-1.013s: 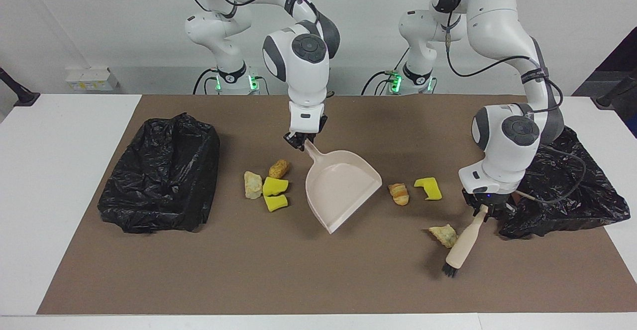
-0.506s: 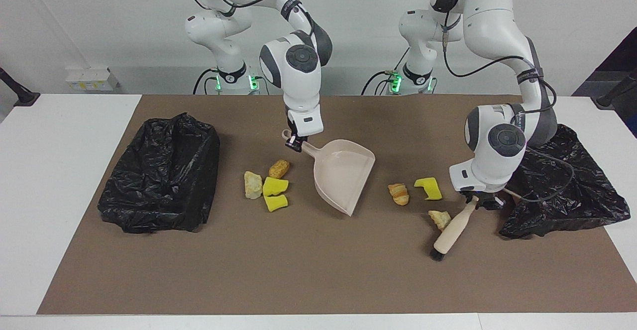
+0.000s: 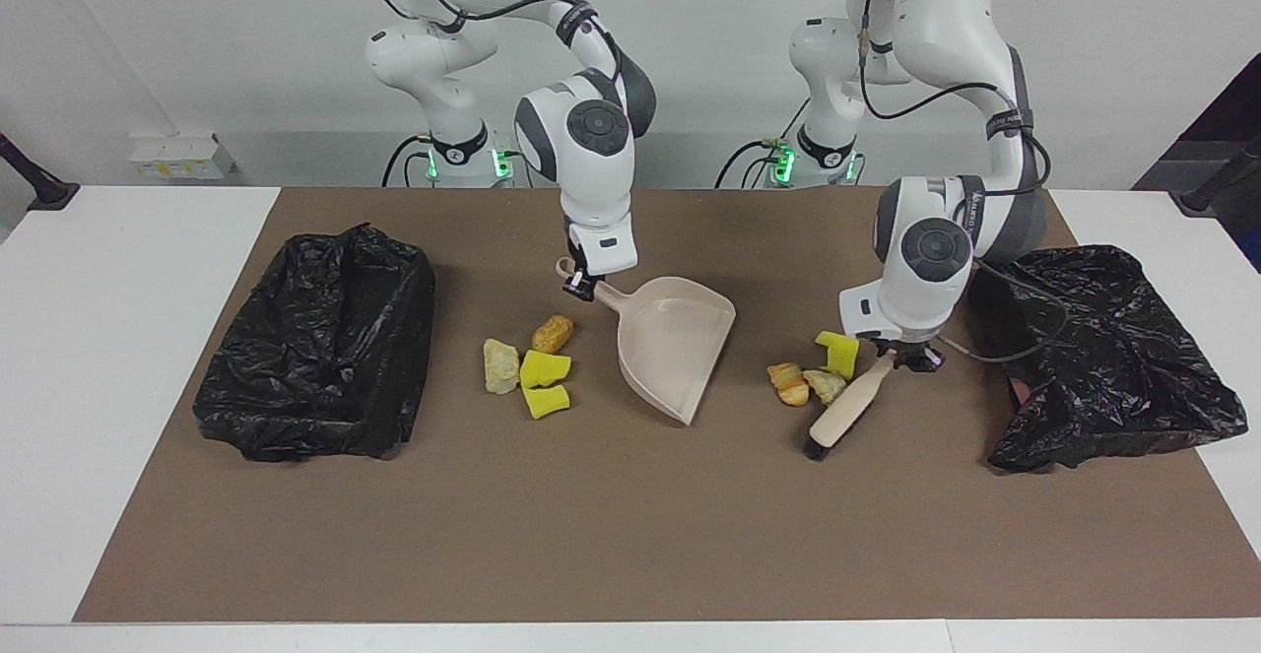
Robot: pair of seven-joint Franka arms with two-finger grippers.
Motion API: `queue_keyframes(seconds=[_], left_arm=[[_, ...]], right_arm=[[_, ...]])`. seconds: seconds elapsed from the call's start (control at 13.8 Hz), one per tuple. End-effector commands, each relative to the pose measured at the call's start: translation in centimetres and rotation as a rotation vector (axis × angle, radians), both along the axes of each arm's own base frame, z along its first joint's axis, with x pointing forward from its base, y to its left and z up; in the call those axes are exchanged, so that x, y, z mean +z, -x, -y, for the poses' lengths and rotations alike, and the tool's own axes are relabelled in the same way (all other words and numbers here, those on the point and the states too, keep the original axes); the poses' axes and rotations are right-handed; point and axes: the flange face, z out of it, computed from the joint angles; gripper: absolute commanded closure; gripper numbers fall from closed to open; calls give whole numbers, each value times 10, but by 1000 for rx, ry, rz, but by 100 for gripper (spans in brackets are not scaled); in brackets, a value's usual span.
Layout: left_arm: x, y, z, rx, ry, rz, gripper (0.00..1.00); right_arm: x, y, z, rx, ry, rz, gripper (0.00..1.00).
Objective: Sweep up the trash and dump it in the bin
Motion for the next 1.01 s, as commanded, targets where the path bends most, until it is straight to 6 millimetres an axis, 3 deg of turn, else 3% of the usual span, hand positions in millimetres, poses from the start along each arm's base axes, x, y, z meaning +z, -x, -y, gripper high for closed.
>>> queue_keyframes(seconds=[0.0,0.07,0.22,0.36,0.51,0.72,0.94], left_arm=[[15,20,9,61,-20,19,100],[23,19,3,90,-17,29,100],[41,22,-8,235,-32,63,100],[41,28,-22,381,-74,54,100],[35,35,-50,447,-95,23,100],[17,65,-88,616,-117,31,100],[2,85,-80,732,-63,58,100]], right_arm=[[-3,-1,2,19,-43,27,100],[-13,3,0,19,-41,24,100],[-14,3,1,27,-32,24,100],[-14,4,1,28,-29,22,100],[-14,3,0,41,-30,26,100],[-25,5,0,117,-29,21,100],[-33,3,-3,114,-37,37,100]])
